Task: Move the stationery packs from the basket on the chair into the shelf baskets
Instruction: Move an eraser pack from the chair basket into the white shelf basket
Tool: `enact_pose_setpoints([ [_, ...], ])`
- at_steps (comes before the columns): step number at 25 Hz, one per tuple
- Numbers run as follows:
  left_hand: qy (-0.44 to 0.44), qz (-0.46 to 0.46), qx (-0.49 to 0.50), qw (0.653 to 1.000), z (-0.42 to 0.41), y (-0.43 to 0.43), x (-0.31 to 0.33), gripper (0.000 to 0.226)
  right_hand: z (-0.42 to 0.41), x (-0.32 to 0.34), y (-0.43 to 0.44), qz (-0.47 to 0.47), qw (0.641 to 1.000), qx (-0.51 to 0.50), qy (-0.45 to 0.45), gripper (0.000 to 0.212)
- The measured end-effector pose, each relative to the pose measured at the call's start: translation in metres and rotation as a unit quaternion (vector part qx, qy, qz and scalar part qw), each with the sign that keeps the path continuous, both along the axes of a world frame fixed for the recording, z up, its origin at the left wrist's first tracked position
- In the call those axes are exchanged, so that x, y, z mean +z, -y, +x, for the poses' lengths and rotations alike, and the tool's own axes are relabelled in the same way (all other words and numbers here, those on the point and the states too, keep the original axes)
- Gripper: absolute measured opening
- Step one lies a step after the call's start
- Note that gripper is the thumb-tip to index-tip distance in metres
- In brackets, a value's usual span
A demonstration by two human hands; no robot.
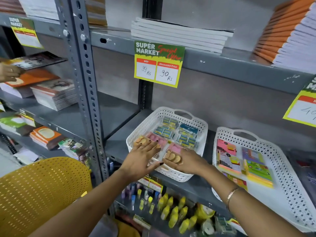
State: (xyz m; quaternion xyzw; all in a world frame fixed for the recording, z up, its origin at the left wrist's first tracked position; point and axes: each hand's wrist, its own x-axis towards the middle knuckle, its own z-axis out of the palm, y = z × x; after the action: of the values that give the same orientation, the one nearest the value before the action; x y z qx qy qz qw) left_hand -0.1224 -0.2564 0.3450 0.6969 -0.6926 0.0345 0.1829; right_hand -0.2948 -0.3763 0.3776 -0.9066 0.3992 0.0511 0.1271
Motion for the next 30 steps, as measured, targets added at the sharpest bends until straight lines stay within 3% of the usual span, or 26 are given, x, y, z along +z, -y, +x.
enact_pose_setpoints([
  [6,-0.006,0.006,0.006,1.000,-0.002,-0.003,0.003,0.096,0.001,0.002,-0.001,-0.020,0.997,0.035,-0.067,0.072],
  [22,0.006,-0.020,0.004,1.000,-0.002,-0.001,-0.001,0.091,0.000,0.012,-0.005,-0.022,0.994,0.048,-0.091,0.062],
  [24,0.017,-0.029,-0.003,0.999,0.000,-0.003,-0.001,0.084,0.001,0.023,-0.010,-0.025,0.998,0.036,-0.052,0.067],
  [26,-0.006,-0.073,0.006,0.997,0.009,-0.011,-0.001,0.074,0.006,0.037,-0.020,-0.077,0.996,0.039,0.029,0.050],
  [28,-0.032,-0.120,0.065,0.990,0.028,-0.036,-0.008,0.068,0.020,0.048,-0.039,-0.132,0.980,0.057,0.139,0.029],
  [30,-0.036,-0.135,0.145,0.979,0.051,-0.073,-0.024,0.064,0.040,0.051,-0.063,-0.149,0.957,0.088,0.232,0.020],
])
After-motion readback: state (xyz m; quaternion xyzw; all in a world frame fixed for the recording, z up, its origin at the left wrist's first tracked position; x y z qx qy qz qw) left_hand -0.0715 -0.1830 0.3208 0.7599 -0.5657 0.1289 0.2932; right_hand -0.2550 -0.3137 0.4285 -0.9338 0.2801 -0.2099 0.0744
